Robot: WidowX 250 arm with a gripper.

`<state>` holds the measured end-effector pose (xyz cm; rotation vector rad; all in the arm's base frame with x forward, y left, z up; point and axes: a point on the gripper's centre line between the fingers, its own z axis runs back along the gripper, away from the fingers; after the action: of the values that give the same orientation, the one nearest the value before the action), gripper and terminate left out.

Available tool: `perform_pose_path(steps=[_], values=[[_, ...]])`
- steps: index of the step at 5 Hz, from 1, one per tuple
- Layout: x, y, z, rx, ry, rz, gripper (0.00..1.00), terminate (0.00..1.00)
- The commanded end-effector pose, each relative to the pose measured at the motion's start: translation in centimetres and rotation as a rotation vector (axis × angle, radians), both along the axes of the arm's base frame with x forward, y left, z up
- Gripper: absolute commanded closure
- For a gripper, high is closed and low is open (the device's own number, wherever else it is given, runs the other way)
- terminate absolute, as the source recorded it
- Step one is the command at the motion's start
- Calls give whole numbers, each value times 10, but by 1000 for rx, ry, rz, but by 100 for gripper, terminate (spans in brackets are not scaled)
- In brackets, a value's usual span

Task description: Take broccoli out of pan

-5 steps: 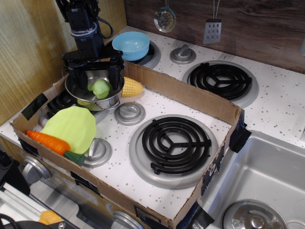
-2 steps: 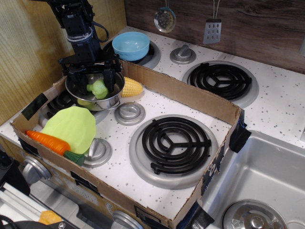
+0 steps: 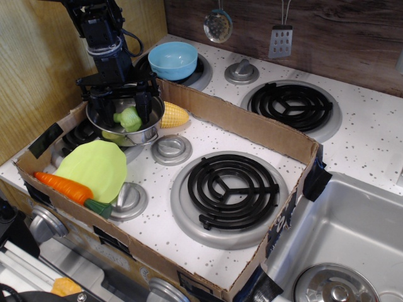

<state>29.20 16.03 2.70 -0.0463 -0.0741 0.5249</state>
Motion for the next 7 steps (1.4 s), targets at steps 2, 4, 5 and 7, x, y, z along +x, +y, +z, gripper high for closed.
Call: perform_pose_path(steps=[2,4,5,7], values=[[6,-11,84,140,-9,40,100,0],[7,-58,104,180,-28,89,100,0],[15,-88,98,127,-7,113,100,0],[39,-117,64,15,-22,69,100,0]])
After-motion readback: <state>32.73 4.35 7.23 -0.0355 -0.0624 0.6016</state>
